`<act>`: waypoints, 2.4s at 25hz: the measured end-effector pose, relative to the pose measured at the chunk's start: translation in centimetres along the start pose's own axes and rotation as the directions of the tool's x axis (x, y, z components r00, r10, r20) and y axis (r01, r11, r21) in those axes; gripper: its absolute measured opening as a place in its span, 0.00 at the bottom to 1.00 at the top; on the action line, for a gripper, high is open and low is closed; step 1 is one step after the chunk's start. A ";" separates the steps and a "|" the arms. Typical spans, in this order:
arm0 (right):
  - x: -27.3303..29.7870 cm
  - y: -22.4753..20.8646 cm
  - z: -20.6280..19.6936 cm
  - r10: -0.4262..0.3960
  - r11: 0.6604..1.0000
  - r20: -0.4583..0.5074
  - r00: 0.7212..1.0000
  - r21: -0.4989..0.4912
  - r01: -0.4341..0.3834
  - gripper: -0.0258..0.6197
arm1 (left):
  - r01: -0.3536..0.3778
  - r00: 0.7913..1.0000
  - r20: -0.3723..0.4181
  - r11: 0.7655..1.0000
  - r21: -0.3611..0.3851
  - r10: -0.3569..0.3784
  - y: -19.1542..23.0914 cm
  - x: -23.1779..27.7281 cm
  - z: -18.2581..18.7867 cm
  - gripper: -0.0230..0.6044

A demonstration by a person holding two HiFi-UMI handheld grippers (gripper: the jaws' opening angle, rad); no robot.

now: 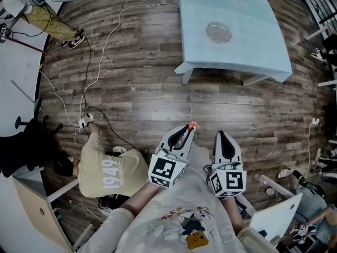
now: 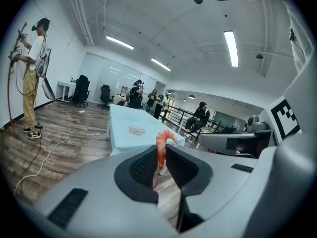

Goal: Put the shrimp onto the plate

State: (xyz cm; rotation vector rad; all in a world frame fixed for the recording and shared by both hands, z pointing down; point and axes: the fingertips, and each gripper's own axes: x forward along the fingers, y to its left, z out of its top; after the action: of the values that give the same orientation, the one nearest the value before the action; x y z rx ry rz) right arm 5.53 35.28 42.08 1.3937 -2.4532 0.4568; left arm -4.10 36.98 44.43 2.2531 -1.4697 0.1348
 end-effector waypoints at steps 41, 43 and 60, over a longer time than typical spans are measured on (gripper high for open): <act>7.4 -21.6 3.1 -0.040 0.991 0.097 0.994 0.134 0.026 0.08 | 0.057 0.994 -0.092 0.997 0.047 -0.052 -6.0 21.4 3.2 0.13; 9.4 -21.2 3.8 -0.064 0.989 0.067 0.996 0.135 0.054 0.08 | 0.065 0.995 -0.083 0.997 0.035 -0.062 -4.6 22.5 4.3 0.13; 28.5 -12.6 15.5 -0.106 0.987 0.112 0.988 0.128 0.091 0.08 | 0.167 0.980 -0.112 0.986 0.001 -0.166 14.3 27.6 14.9 0.13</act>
State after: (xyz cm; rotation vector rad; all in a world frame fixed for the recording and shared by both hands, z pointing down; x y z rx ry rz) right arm 0.97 0.84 40.81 1.6285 -2.4706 0.5244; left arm -7.28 2.62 44.21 2.3260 -1.2206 0.2129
